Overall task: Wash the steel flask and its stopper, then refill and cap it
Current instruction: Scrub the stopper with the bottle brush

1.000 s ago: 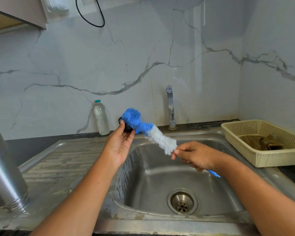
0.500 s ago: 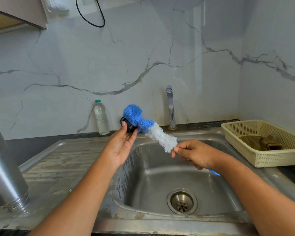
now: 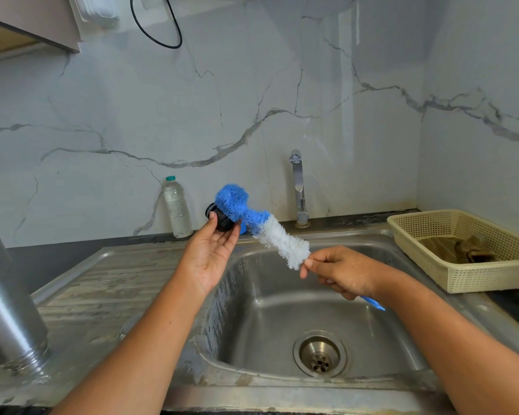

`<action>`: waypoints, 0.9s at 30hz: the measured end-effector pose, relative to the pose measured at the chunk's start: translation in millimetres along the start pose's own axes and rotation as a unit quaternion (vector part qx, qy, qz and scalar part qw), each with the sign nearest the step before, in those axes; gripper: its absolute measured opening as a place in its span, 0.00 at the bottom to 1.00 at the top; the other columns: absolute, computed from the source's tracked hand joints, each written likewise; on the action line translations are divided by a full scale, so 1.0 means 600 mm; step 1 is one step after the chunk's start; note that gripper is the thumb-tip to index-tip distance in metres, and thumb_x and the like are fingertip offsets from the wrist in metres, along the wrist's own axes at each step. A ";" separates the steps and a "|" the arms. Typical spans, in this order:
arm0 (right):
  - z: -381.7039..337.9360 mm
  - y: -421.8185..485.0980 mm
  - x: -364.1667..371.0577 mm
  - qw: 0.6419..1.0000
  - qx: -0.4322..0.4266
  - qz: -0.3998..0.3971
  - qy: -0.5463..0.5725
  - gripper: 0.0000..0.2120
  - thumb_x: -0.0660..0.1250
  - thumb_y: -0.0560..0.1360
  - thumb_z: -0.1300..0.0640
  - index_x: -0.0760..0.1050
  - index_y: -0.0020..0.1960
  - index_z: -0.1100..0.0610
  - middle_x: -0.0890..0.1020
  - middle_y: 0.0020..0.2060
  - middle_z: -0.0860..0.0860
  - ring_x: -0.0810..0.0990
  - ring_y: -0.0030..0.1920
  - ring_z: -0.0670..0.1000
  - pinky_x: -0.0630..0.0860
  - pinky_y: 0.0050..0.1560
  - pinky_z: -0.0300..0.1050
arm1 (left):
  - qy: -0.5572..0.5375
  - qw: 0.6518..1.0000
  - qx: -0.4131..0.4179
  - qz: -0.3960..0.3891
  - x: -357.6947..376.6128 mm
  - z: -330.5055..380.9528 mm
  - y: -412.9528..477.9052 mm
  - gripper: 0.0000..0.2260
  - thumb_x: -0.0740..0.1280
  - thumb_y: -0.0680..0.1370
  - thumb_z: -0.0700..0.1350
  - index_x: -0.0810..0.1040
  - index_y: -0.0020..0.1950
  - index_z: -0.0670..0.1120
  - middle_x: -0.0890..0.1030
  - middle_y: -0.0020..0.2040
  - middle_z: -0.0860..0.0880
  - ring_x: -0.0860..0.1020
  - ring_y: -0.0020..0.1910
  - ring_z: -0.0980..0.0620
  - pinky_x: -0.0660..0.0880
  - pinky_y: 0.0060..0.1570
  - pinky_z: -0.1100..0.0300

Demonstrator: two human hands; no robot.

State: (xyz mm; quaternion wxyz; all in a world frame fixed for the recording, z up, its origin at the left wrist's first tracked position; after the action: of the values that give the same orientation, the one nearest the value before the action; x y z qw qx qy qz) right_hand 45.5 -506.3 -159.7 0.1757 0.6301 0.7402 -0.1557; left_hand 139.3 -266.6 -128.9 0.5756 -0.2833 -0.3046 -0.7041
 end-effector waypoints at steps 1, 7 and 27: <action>0.001 0.000 0.000 1.000 0.002 0.000 -0.003 0.14 0.61 0.85 0.49 0.82 0.52 0.55 0.63 0.28 0.46 0.56 0.28 0.46 0.53 0.28 0.42 | -0.004 1.000 -0.001 0.007 -0.003 0.000 0.001 0.12 0.68 0.83 0.42 0.77 0.64 0.38 0.85 0.59 0.38 0.85 0.60 0.43 0.78 0.67 0.49; -0.002 0.001 0.004 1.000 -0.003 0.001 -0.011 0.14 0.61 0.85 0.50 0.82 0.52 0.56 0.63 0.28 0.46 0.56 0.27 0.46 0.53 0.27 0.41 | 0.004 0.999 0.015 0.032 -0.008 -0.001 0.006 0.18 0.72 0.78 0.46 0.79 0.65 0.40 0.85 0.61 0.40 0.83 0.62 0.46 0.79 0.64 0.52; -0.003 -0.007 -0.008 1.000 0.009 -0.004 -0.006 0.14 0.62 0.85 0.49 0.83 0.51 0.55 0.64 0.28 0.46 0.57 0.26 0.46 0.54 0.27 0.41 | 0.051 0.998 0.039 0.012 -0.012 0.010 0.013 0.11 0.68 0.82 0.43 0.79 0.62 0.39 0.85 0.62 0.41 0.82 0.64 0.46 0.81 0.61 0.55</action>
State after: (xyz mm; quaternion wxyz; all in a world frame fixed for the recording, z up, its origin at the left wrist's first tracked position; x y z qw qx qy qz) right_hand 41.8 -510.5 -156.0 0.1738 0.6275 0.7405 -0.1666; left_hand 148.4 -258.5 -129.5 0.6096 -0.2279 -0.2985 -0.6980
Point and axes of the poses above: each hand's wrist, its own y-axis towards the middle knuckle, its own x-axis out of the palm, z = x × y, the point moved 4 cm from there along y, towards the middle knuckle
